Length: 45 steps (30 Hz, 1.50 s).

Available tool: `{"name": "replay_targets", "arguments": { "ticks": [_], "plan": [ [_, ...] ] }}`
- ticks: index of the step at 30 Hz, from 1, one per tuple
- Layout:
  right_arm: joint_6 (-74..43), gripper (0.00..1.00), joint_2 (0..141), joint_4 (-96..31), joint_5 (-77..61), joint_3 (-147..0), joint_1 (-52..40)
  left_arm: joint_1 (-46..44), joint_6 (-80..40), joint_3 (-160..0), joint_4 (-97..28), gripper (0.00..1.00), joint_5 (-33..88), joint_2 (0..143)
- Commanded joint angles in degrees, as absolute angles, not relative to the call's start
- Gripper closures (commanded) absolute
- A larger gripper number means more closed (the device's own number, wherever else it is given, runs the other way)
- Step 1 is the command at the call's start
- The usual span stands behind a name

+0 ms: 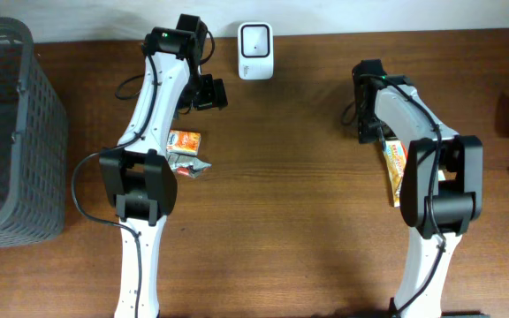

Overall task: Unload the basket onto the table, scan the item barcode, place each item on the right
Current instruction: 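Bring the yellow bag back to centre and drop it below scanner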

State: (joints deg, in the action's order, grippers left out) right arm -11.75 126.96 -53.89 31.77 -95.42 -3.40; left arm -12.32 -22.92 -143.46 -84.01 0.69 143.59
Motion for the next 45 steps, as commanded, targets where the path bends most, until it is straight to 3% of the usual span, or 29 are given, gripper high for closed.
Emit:
{"name": "replay_targets", "arguments": {
  "ticks": [1,2,3,4,6,9,13,18,19,21,23,24,25,26,28,29,30,33,42,43,44,45],
  "plan": [
    [-12.5,0.47,128.0,-52.6,30.2,-94.6,-3.4,-12.3,-22.0,-143.4,-84.0,0.01,1.3,142.8],
    [-12.5,0.60,128.0,-51.9,28.5,-94.0,-3.3,-12.3,-22.0,-143.4,-84.1,0.01,1.3,142.8],
    [-12.5,0.61,128.0,-50.8,28.5,-92.9,-3.2,-12.2,-22.0,-143.4,-84.1,0.01,1.3,142.8],
    [-12.5,0.69,128.0,-50.5,28.5,-92.5,-3.2,-12.2,-22.0,-143.4,-84.1,0.01,1.3,142.8],
    [-12.9,0.96,128.0,-50.5,26.7,-92.4,-3.2,-12.2,-22.0,-143.4,-84.1,0.01,1.3,142.8],
    [-12.8,0.96,126.9,-50.8,7.1,-95.3,-3.2,-12.2,-22.0,-143.4,-84.1,0.01,1.2,142.8],
    [-7.7,0.96,121.3,-52.6,-38.9,-102.5,-3.9,-12.2,-22.0,-143.4,-84.1,0.01,1.1,142.8],
    [-5.7,0.96,121.1,-64.3,-40.1,-102.5,-10.9,-12.2,-22.0,-143.4,-83.8,0.01,1.1,142.8],
    [-2.5,0.96,121.1,-65.9,-49.6,-102.5,-11.0,-12.2,-22.0,-143.4,-83.8,0.01,1.1,142.8],
    [-1.6,0.96,121.1,-69.0,-54.8,-102.5,-11.1,-12.2,-22.0,-143.4,-83.9,0.01,1.1,142.8],
    [6.6,0.96,121.1,-74.6,-64.0,-102.5,-12.0,-12.2,-22.0,-143.4,-83.5,0.01,1.1,142.8],
    [6.8,0.96,121.1,-73.5,-55.7,-102.5,-11.9,-12.2,-22.0,-143.4,-83.4,0.01,1.2,142.8],
    [4.5,0.96,121.1,-72.1,-38.7,-102.5,-12.1,-12.2,-22.0,-143.4,-83.5,0.01,1.2,142.8],
    [2.3,0.86,121.1,-71.7,-27.6,-102.5,-12.9,-12.2,-22.0,-143.4,-83.4,0.01,1.1,142.8],
    [2.3,0.62,121.1,-71.4,-19.5,-102.5,-16.1,-12.2,-22.7,-143.4,-83.0,0.01,1.1,142.8],
    [2.7,0.28,121.2,-70.2,-9.5,-102.4,-20.8,-12.2,-23.2,-143.4,-82.7,0.01,1.1,142.8],
    [2.5,0.02,121.3,-69.1,-0.4,-102.4,-24.6,-12.2,-23.1,-143.4,-82.7,0.01,1.1,142.8],
    [0.3,0.01,122.5,-64.6,17.3,-101.4,-33.8,-12.2,-23.1,-143.4,-82.8,0.01,1.1,142.8],
    [-3.9,0.00,132.1,-59.5,23.8,-101.0,-35.9,-12.2,-23.1,-143.4,-82.8,0.01,1.1,142.8],
    [-3.9,0.14,132.5,-58.8,23.2,-100.9,-35.4,-12.2,-23.1,-143.4,-82.8,0.01,1.1,142.8],
    [-3.9,0.47,132.6,-57.7,22.5,-100.5,-35.1,-12.2,-23.1,-143.4,-82.8,0.01,1.1,142.8],
    [-4.0,0.67,132.6,-56.5,22.5,-100.2,-34.8,-12.2,-23.1,-143.4,-82.8,0.01,1.1,142.8]
  ]
}}
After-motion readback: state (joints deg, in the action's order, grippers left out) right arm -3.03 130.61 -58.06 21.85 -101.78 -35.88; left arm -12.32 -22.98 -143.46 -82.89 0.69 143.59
